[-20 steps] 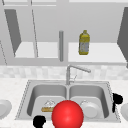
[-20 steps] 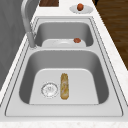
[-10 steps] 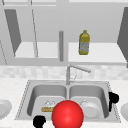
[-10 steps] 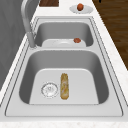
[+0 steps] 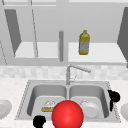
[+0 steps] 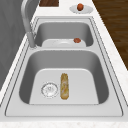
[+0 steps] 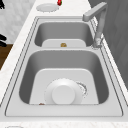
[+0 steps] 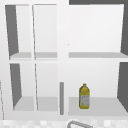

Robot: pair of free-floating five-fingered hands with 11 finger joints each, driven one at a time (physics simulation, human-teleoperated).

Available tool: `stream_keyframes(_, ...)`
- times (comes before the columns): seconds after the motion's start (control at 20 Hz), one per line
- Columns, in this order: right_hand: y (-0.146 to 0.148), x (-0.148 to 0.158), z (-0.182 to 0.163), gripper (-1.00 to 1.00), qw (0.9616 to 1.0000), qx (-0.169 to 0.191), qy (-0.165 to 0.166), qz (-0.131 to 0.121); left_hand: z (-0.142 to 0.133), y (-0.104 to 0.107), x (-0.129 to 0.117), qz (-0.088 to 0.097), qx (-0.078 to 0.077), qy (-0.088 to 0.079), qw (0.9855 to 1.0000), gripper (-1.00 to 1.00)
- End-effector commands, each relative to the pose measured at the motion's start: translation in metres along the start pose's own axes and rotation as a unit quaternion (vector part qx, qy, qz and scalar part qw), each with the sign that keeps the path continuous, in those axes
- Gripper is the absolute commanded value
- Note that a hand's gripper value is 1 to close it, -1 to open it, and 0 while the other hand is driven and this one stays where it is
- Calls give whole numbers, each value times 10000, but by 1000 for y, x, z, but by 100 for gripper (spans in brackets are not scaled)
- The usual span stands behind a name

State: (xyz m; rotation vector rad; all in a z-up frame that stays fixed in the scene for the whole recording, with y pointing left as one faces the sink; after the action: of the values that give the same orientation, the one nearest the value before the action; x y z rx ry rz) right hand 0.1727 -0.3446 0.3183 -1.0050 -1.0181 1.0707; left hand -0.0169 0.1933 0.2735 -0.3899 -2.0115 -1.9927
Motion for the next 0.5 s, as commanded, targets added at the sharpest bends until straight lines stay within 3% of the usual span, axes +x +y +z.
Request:
stream_keyframes(0.0,-20,1,18,-100,9990,-96,-182,395,0,0,0,0,0,0,10000,0)
stream_keyframes(0.45,-66,9,54,-100,9983,-40,-321,477,0,0,0,0,0,0,10000,0)
